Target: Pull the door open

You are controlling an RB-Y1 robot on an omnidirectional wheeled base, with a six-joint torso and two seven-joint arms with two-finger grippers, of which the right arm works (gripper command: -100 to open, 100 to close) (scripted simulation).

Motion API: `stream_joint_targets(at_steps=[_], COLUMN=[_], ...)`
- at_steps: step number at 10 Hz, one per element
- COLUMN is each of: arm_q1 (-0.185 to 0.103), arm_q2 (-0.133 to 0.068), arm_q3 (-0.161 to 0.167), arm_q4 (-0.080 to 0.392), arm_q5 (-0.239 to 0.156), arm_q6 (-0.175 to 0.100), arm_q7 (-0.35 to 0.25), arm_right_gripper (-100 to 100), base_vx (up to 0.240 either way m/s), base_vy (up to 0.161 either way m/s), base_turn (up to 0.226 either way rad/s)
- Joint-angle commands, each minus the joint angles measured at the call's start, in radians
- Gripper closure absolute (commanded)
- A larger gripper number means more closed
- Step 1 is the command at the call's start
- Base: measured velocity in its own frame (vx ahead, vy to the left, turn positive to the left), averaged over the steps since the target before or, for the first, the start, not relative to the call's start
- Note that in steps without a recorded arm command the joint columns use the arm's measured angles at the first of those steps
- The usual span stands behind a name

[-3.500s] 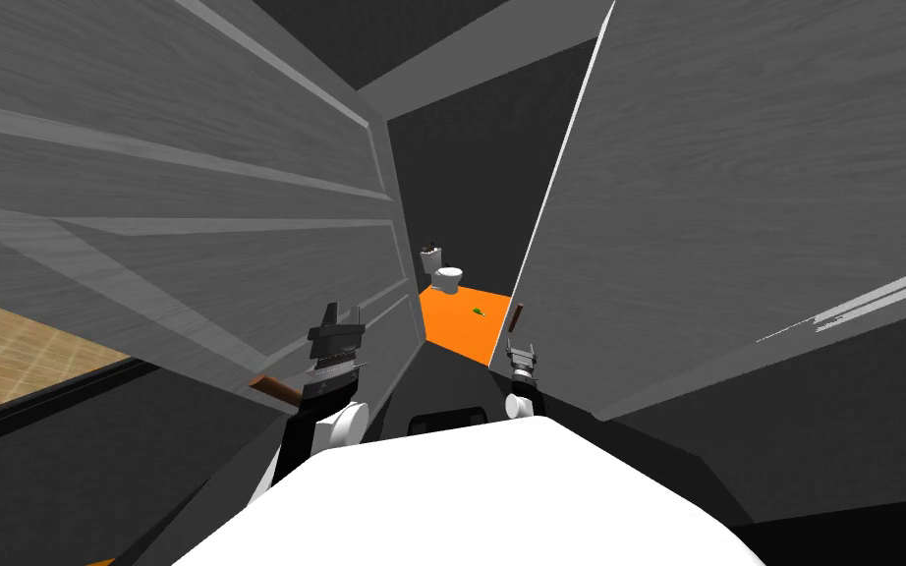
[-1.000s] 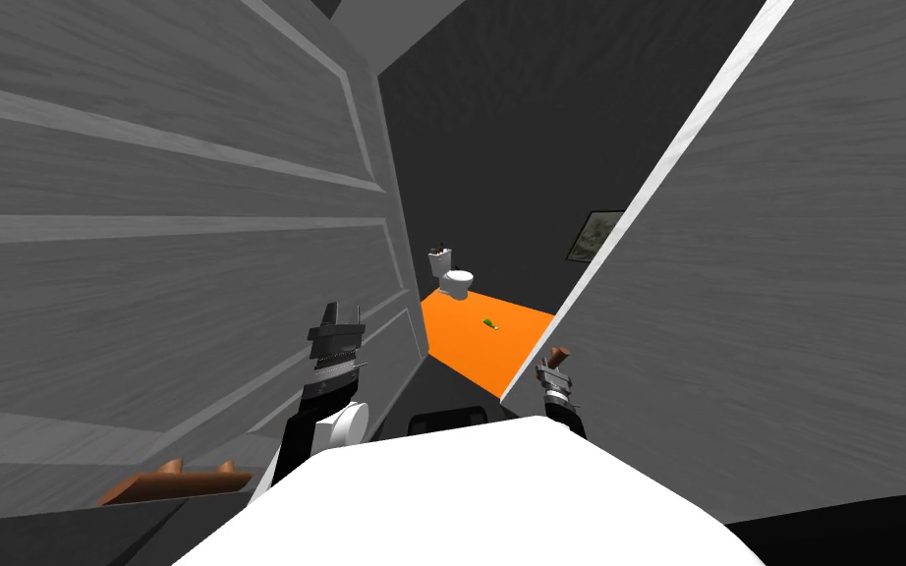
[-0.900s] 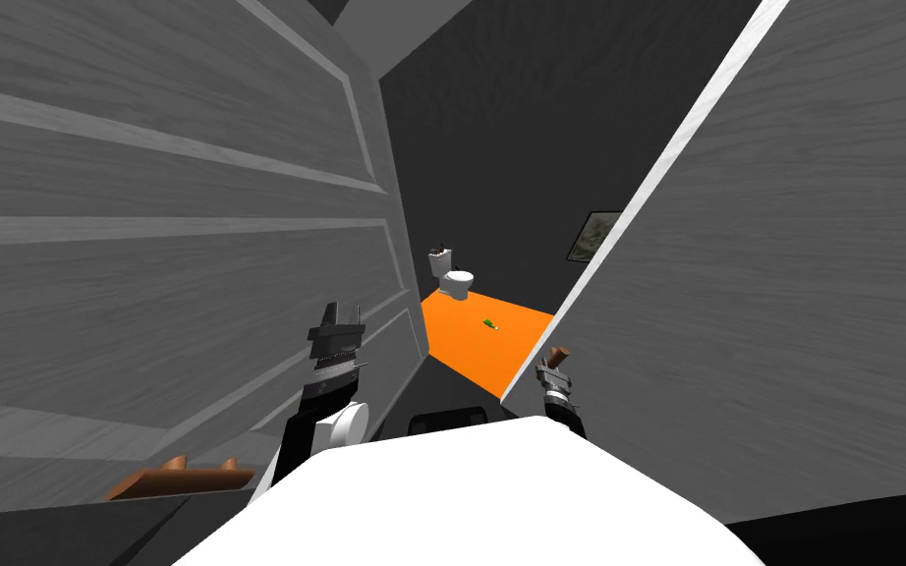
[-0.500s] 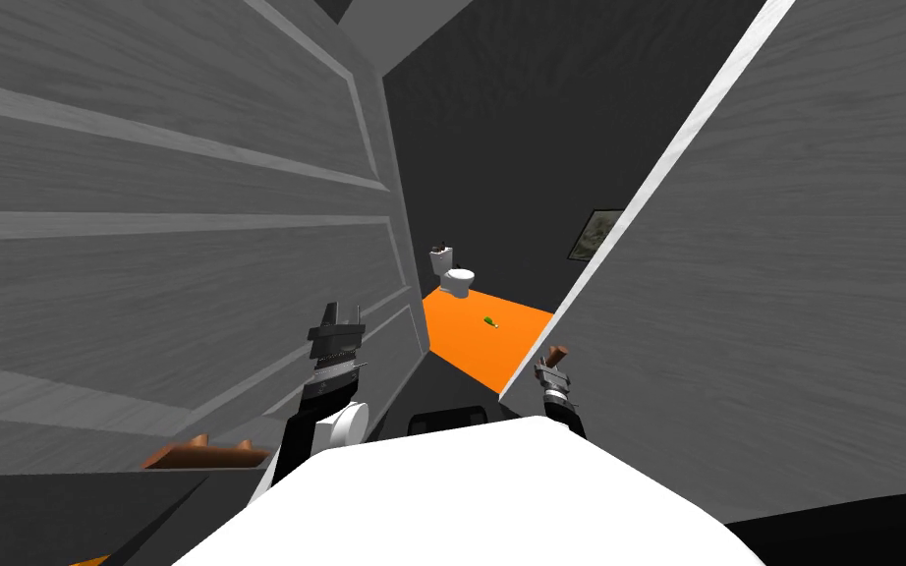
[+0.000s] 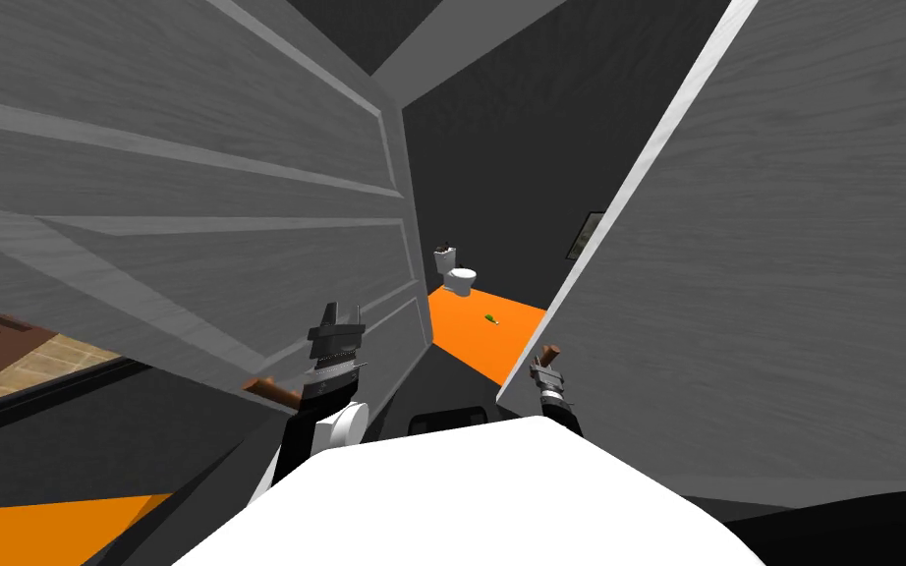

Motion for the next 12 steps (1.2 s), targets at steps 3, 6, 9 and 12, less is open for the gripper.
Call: stream_joint_targets(at_steps=[3, 6, 9, 12], arm_q1=[0.015, 0.022, 0.037, 0.053], arm_q2=[-0.020, -0.027, -0.047, -0.069], arm_q3=[0.038, 0.070, 0.111, 0.153], arm_q4=[-0.030, -0.033, -0.054, -0.075], arm_q5=[0.020, 0.039, 0.063, 0.088], arm_q6=[0.005, -0.005, -0.016, -0.027], arm_q7=[-0.026, -0.041, -0.064, -0.088], arm_right_gripper=[100, 100, 100, 100], base_vx=[-0.228, -0.177, -0.239, -0.269], base_vy=[0.009, -0.007, -0.014, -0.004], base_turn=[0.053, 0.055, 0.065, 0.053])
